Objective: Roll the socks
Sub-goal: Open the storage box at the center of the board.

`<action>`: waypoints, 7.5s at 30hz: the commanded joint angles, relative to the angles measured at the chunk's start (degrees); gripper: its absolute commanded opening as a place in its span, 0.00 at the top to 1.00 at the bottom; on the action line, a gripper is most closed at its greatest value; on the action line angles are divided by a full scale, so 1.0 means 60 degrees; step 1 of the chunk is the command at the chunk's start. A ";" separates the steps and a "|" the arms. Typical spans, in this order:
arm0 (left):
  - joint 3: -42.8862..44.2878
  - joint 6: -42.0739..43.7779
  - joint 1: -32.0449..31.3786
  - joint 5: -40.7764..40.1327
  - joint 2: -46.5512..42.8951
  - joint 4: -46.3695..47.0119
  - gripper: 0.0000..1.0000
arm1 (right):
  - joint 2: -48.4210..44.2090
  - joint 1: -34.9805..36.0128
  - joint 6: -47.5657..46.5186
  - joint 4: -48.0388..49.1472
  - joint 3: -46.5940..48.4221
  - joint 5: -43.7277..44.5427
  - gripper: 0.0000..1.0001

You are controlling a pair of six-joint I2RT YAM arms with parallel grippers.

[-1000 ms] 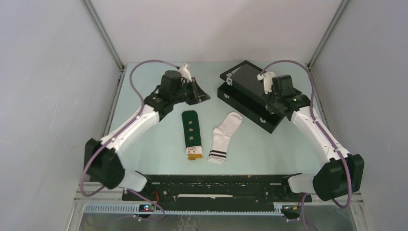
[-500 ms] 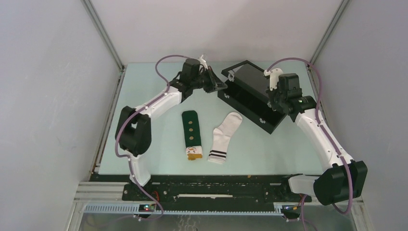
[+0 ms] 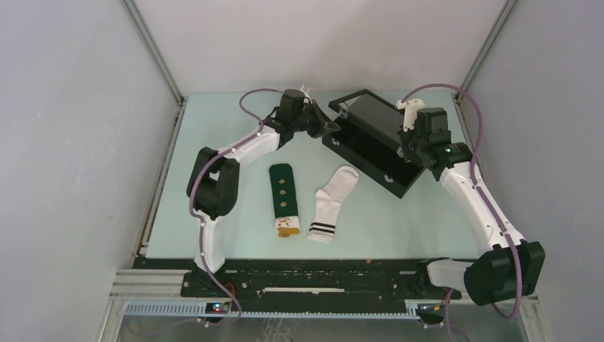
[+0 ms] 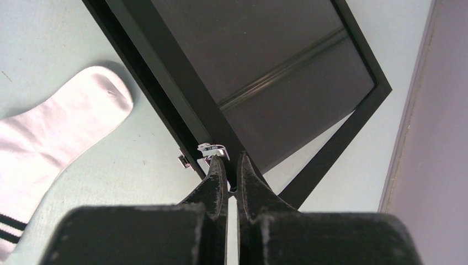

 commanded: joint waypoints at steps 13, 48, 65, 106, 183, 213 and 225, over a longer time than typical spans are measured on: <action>0.2615 -0.0916 -0.0042 -0.0716 0.1607 -0.0011 1.00 | -0.0754 -0.0235 0.0986 0.0669 0.0325 0.0573 1.00; 0.4223 -0.1151 -0.0057 -0.0255 0.2405 0.0279 1.00 | -0.1320 -0.0426 0.1655 0.0859 0.0325 -0.0429 0.63; 0.4654 -0.1082 -0.0042 -0.0089 0.2558 0.0104 1.00 | -0.4185 0.1622 0.2616 0.3302 -0.2971 -0.1108 0.82; 0.6115 -0.0762 0.0147 0.0748 0.3070 -0.0215 1.00 | 0.2306 0.2015 -0.1144 1.2328 -0.3376 0.4460 1.00; -0.7858 0.5561 0.0309 -0.2395 -1.2851 -0.5259 1.00 | 0.5196 -0.1055 0.0130 0.7767 0.2767 0.1711 1.00; -0.7749 0.5980 0.0310 -0.2329 -1.3289 -0.5508 0.88 | -0.0975 -0.2143 0.7148 0.0442 -0.0011 -0.0803 0.70; -0.8051 0.6070 0.0309 -0.3061 -1.3597 -0.5663 0.70 | -0.2002 -0.2212 0.7953 0.0164 -0.2946 0.0269 0.61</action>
